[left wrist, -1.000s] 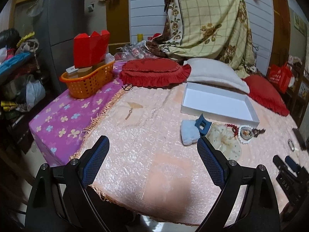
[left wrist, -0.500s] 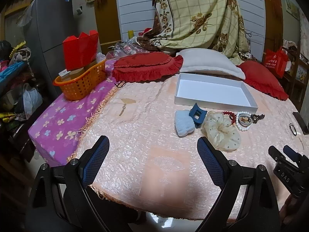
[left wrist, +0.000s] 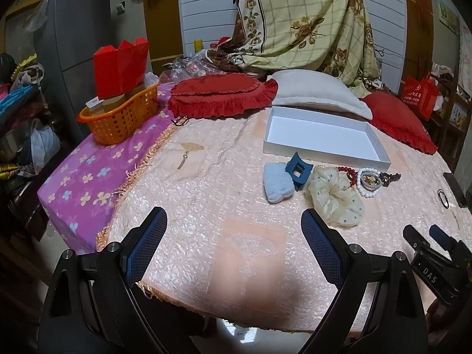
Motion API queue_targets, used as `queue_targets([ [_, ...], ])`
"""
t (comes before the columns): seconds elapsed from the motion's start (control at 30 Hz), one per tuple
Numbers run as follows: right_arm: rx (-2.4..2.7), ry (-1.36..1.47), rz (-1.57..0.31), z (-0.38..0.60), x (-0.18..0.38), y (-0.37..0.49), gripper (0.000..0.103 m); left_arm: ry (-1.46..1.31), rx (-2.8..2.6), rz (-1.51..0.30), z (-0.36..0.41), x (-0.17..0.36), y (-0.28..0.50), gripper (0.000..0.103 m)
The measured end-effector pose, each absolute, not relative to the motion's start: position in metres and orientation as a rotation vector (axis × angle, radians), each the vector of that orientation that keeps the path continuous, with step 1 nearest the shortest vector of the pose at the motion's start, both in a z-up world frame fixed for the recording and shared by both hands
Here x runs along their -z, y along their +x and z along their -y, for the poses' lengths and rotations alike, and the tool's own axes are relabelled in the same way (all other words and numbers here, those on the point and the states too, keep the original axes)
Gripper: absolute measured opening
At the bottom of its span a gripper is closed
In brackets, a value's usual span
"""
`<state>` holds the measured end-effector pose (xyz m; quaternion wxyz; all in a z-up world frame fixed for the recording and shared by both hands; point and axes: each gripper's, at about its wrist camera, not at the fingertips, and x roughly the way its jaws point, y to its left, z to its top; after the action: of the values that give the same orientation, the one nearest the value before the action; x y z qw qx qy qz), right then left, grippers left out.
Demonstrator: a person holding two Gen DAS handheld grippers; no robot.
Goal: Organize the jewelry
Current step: 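Move both tools toward the jewelry lying beside the white box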
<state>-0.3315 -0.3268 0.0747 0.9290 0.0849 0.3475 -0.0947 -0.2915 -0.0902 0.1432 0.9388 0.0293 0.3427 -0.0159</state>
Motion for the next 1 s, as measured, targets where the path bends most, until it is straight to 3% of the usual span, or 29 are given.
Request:
queue_targets([
  [1.0,0.183,0.167,-0.759,0.32,-0.059,-0.33,0.072,0.047,0.072,-0.734,0.097,-0.138,-0.295,0.093],
])
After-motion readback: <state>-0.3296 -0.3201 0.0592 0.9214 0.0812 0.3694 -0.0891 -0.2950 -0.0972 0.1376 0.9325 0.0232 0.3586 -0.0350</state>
